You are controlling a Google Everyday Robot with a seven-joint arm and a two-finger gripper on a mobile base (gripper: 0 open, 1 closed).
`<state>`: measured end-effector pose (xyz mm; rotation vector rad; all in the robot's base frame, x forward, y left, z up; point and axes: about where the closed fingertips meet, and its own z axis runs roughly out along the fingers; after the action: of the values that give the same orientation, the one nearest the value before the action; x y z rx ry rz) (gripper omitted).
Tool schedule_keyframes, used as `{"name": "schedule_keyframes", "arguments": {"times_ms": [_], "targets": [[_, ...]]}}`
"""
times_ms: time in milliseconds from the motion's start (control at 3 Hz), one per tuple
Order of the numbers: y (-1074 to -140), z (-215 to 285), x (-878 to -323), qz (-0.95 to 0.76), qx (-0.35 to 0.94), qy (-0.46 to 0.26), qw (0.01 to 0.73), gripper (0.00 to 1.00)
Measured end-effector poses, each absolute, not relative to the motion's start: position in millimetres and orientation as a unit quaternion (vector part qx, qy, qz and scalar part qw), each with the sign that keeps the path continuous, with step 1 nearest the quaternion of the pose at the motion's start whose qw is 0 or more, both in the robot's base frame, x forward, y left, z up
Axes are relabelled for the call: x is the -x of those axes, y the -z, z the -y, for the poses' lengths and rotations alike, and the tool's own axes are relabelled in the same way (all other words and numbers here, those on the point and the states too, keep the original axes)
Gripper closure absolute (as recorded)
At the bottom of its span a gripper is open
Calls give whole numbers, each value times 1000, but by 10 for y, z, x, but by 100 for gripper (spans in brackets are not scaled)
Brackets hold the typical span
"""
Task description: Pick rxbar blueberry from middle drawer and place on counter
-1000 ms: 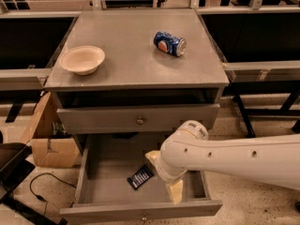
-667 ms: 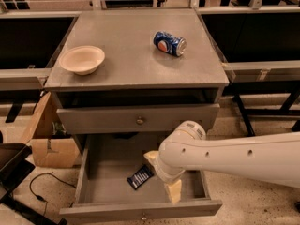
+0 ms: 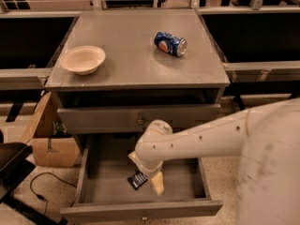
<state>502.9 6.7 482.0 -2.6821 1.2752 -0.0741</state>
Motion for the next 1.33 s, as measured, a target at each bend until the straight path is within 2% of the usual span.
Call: {"name": "schedule_keyframes", "arguments": {"times_ms": [333,1000,1333], "targets": [[-4489,-302,-5324,-387,919,30,63,0],[-3757,-529,-5365,-384,921,-12,60,0],[-3507,-578,-5352,-395,916,-24,69,19]]}}
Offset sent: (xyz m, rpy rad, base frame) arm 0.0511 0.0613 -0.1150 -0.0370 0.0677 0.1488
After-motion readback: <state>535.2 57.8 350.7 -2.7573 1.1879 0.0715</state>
